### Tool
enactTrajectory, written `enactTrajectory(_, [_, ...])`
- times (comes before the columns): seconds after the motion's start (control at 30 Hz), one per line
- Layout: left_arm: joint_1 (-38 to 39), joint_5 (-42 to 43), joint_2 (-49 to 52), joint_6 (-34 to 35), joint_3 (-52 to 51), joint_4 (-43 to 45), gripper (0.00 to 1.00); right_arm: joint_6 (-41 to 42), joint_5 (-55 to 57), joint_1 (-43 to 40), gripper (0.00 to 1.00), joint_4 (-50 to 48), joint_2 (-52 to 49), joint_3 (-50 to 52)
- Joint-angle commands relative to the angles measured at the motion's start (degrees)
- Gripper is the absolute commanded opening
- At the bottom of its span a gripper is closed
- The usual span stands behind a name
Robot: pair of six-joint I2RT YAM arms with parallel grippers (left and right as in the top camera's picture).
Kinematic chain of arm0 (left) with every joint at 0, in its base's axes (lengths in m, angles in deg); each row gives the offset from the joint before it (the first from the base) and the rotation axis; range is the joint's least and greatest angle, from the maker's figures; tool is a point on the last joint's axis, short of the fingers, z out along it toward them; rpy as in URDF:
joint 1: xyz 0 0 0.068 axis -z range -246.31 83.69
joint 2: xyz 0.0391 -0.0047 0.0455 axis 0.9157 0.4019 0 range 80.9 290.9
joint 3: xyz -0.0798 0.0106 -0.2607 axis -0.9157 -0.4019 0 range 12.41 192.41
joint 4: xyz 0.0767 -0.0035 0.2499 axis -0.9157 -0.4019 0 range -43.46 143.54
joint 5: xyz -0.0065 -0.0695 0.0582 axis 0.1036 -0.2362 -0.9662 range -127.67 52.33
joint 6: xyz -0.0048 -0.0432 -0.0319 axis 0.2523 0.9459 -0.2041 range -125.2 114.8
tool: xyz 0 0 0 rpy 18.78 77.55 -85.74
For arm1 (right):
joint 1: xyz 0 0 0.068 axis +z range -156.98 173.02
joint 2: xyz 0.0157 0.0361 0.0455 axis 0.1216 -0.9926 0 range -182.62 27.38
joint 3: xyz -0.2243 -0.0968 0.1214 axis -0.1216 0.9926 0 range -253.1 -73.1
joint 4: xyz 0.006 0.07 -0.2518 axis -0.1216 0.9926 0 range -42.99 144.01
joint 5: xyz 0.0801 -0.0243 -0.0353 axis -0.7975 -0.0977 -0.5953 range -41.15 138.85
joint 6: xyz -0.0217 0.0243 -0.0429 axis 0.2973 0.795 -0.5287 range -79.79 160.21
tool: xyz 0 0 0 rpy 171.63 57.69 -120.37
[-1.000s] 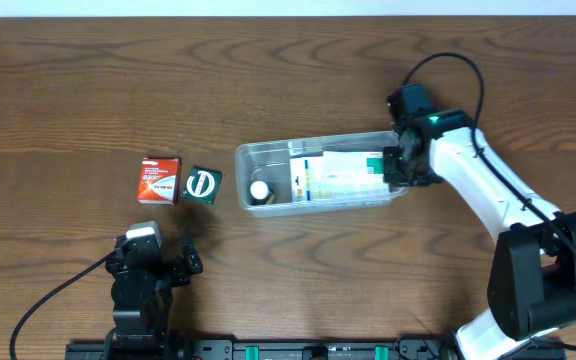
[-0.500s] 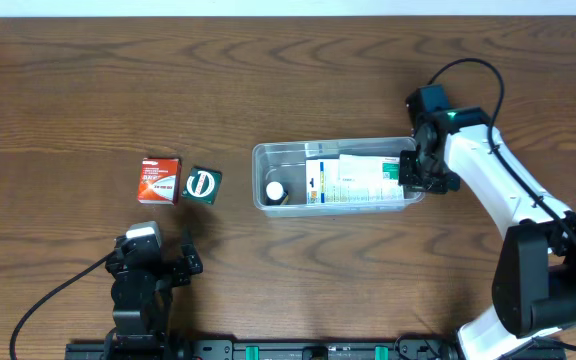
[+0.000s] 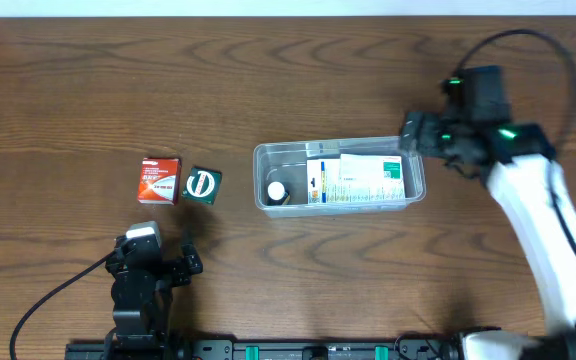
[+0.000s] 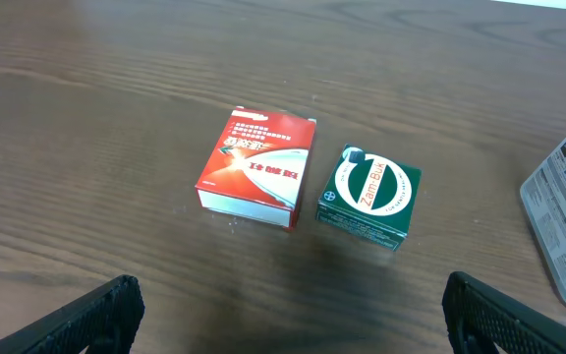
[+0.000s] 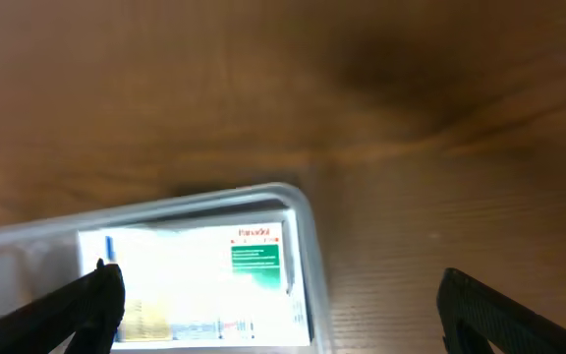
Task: Pack container
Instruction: 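Withdraw the right gripper to the right side of the table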
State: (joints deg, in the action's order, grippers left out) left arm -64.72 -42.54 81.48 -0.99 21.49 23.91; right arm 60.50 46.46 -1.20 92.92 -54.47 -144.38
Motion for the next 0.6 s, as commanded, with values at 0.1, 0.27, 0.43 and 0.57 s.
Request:
enactTrajectory(0.1, [-0.3, -0.1, -0.3, -0.5, -0.4, -0.1, 0.98, 4.1, -0.5, -13.1, 0.99, 2.1, 5.0, -0.3])
enactTrajectory(0.27, [-0.3, -0.1, -0.3, -0.5, -0.4, -0.1, 0.98, 4.2, -1.8, -23.2, 0.99, 4.2, 5.4, -0.3])
enactTrajectory(0.43, [-0.3, 1.2, -0.3, -0.5, -0.4, 0.6, 0.98, 4.1, -2.1, -25.7, 0.99, 4.7, 5.4, -0.3])
enactTrajectory(0.57, [-0.3, 5.3, -0.3, -0.3, -0.4, 1.0, 0.98, 4.1, -2.2, -25.6, 0.99, 4.7, 5.4, -0.3])
